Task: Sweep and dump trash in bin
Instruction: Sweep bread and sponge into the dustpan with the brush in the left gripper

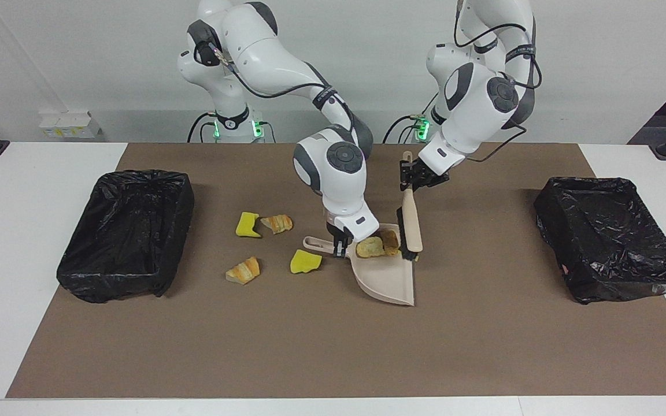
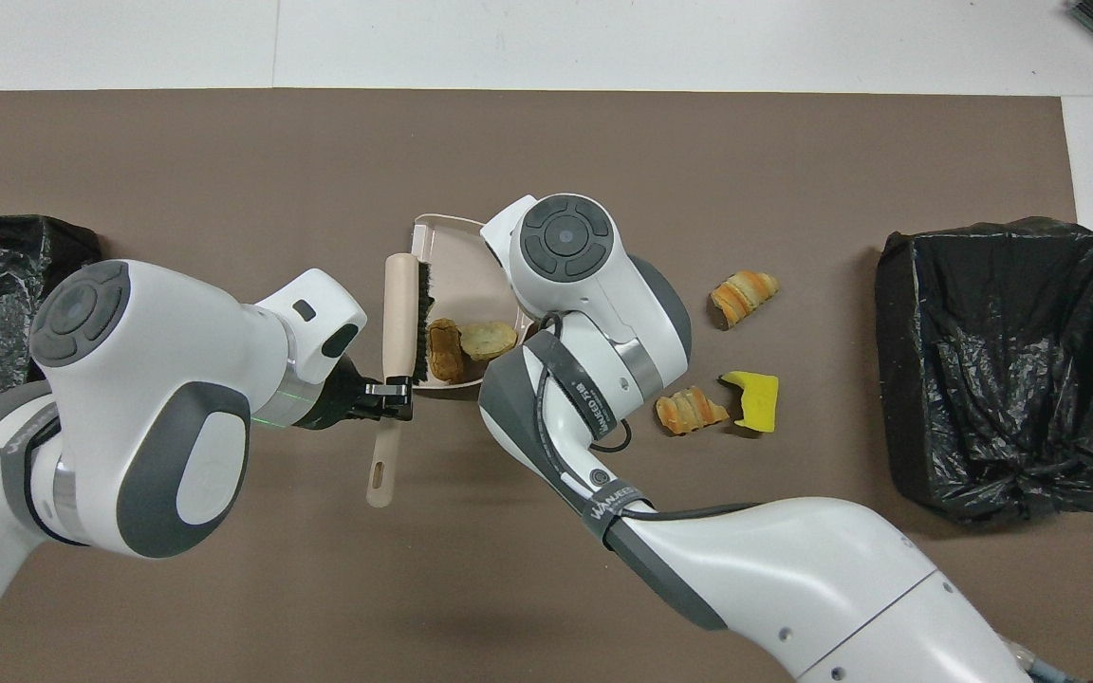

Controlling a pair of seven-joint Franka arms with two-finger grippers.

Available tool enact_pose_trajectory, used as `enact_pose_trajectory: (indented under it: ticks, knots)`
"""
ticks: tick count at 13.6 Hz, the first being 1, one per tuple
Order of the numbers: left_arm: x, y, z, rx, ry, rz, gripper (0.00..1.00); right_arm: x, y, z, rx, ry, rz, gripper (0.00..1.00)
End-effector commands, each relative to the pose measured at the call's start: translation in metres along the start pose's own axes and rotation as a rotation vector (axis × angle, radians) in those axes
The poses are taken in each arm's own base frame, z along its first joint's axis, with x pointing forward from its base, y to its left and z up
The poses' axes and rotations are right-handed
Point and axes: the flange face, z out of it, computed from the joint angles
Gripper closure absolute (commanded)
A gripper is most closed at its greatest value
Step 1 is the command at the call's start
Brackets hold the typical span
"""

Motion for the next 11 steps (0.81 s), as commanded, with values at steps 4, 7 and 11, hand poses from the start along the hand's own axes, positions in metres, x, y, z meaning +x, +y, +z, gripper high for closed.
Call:
enact_pose_trajectory:
  ticks: [4, 7, 11]
  knots:
    - [-0.014, -0.008, 0.045, 0.002, -0.034, -0.009, 1.00, -0.003, 0.009, 0.009, -0.024, 0.024, 0.035, 1.00]
    - [-0.036, -0.002, 0.065, 0.022, -0.085, 0.005, 1.00, -0.004, 0.010, 0.007, -0.027, 0.030, 0.039, 1.00]
    - [-0.063, 0.001, 0.072, 0.047, -0.186, 0.026, 1.00, -0.016, 0.021, 0.006, -0.031, 0.029, 0.059, 1.00]
